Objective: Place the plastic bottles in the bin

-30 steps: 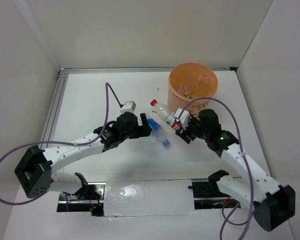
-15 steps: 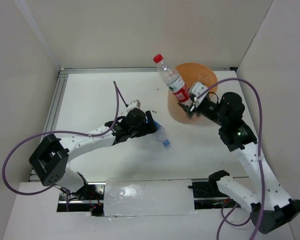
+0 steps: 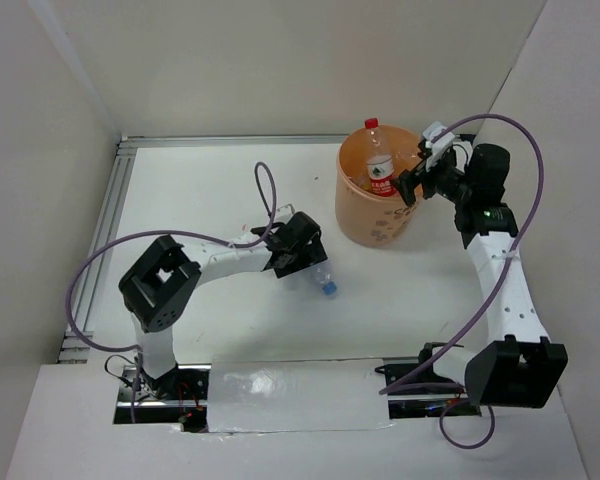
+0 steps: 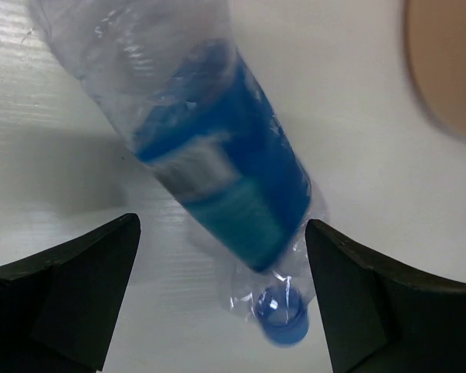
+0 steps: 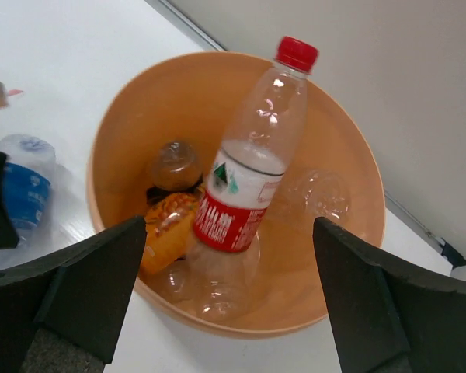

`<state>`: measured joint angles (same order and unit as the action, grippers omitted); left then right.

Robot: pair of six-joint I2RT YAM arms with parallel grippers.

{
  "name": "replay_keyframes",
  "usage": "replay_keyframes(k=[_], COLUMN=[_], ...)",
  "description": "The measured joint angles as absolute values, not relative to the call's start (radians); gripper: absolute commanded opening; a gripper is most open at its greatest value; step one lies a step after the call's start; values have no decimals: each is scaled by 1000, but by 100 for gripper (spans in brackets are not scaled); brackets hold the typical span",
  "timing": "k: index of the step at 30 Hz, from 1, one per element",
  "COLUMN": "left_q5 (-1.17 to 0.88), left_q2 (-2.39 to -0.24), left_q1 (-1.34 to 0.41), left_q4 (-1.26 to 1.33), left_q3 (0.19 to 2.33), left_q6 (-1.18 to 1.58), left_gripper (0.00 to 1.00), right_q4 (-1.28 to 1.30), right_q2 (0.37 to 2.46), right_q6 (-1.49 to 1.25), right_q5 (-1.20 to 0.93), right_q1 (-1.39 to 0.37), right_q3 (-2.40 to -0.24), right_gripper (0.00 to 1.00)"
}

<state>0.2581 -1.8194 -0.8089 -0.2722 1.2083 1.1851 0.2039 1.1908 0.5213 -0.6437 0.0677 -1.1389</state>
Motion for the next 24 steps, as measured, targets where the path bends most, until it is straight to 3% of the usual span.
replay_keyframes(k=[4,5,8,9,10,13,14,16,17,18,19,24], left_q5=[261,263,267,267,266,269,273,284,290,299,301,343], left_q2=[-1890,-1906,-1942,-1946,-1946,-1929,-1913,-1841,-1797,-1694,-1684,-1475], left_q1=[-817,-818,-821,-821,-821,-823,-824,-828,-831,-840,-841,-857], left_q4=[-308,-314,-315,-313,-309,-306,-303,-306,-305,-279,-276,-137], left_q3=[1251,1265,1307,1317,1324,1327,1317,1281,1265,1240,1239,1293], left_q6=[1205,1209,1209,1205,1203,1174,1154,1113,1087,1028,1021,847], left_gripper=[84,62,39,25,18,3,3,3,2,2,2,0], right_q4=[209,210,208,214,224,259,278,303,312,324,339,398], right_q2=[1132,1111,1037,1010,988,943,931,912,903,890,883,854], right_q6=[497,492,481,479,479,490,497,517,529,537,535,545], right_q5=[-720,-733,-766,-776,-784,-815,-828,-840,-843,-841,-835,-771], right_q1=[95,96,97,98,100,105,105,105,105,105,105,106], right_q3=[-1136,-1133,-1107,-1092,-1080,-1057,-1052,-1037,-1026,-1011,-1002,-942], right_gripper=[94,94,94,94,94,94,93,62,38,4,0,0])
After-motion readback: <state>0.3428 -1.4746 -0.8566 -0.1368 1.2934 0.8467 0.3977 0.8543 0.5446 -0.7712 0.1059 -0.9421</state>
